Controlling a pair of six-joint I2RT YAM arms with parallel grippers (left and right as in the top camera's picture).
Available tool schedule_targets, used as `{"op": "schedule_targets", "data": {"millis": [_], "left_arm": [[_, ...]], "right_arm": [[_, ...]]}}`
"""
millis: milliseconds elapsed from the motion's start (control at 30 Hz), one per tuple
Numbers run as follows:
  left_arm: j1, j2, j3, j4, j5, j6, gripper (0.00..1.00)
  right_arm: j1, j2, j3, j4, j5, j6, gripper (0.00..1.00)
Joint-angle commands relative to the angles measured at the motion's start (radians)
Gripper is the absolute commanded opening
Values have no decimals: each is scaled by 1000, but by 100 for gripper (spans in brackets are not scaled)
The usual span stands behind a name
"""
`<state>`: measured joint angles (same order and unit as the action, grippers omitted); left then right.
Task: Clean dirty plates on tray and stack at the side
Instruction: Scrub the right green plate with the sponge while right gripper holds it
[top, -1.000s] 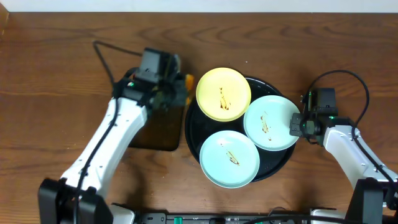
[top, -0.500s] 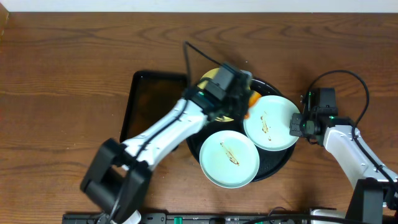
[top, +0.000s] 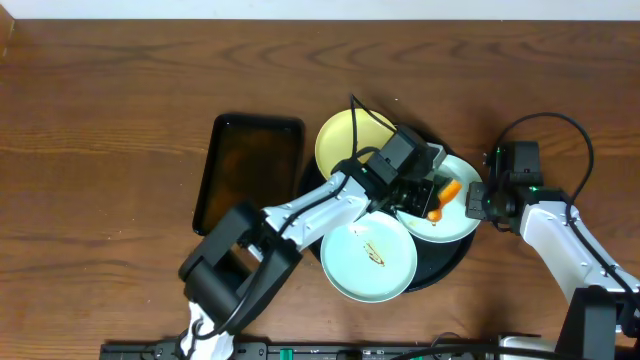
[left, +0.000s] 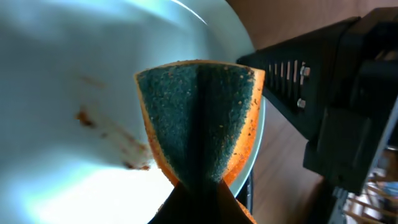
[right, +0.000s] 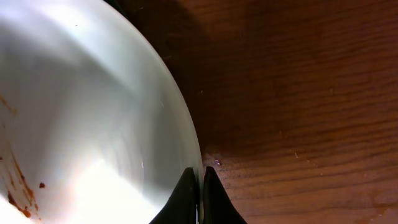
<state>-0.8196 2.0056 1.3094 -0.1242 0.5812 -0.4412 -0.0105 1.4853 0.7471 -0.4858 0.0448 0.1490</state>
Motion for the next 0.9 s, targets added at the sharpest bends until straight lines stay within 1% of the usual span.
{"op": "schedule_targets", "data": {"millis": [0, 500, 567, 767, 867], "left_arm": [[-7, 23, 17, 11, 74, -28, 7], [-37, 106, 17, 18, 57, -51, 8], [-37, 106, 17, 17, 2, -50, 7], [3, 106, 17, 14, -289, -51, 7], [25, 106, 17, 19, -399, -51, 7]], "right_arm": [[-13, 7, -2, -12, 18, -4, 1], [-13, 7, -2, -13, 18, -4, 1], [-13, 7, -2, -13, 18, -4, 1], [-12, 7, -2, -27, 17, -4, 1], [-13, 7, -2, -30, 8, -4, 1]]}}
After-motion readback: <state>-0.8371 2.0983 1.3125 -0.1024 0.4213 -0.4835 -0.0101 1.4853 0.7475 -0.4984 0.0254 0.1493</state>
